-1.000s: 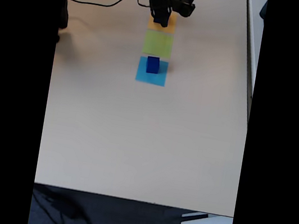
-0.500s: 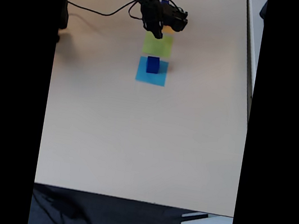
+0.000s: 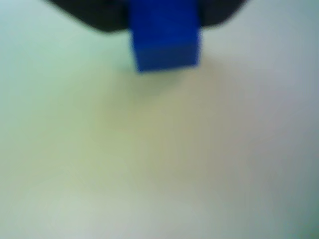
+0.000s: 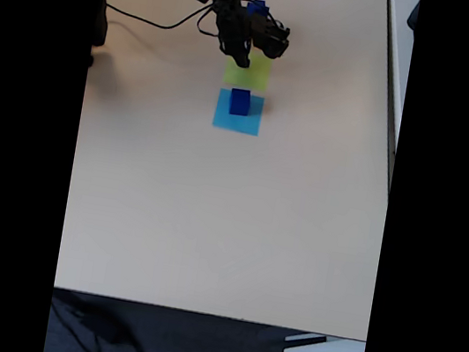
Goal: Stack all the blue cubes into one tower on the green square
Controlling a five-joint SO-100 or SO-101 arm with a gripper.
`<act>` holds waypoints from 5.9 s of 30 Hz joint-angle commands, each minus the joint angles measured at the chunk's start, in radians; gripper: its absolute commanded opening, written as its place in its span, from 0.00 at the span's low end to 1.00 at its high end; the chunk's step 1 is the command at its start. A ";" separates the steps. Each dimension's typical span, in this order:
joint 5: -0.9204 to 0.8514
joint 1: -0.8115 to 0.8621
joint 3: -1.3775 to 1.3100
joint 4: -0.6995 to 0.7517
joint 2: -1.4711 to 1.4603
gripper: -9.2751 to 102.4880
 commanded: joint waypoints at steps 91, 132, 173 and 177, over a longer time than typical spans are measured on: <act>0.229 -0.265 -0.813 0.216 -0.189 0.35; 0.230 -0.334 -0.851 0.457 -0.249 0.31; 0.189 -0.285 -0.729 0.500 -0.183 0.12; 0.184 -0.282 -0.723 0.500 -0.176 0.09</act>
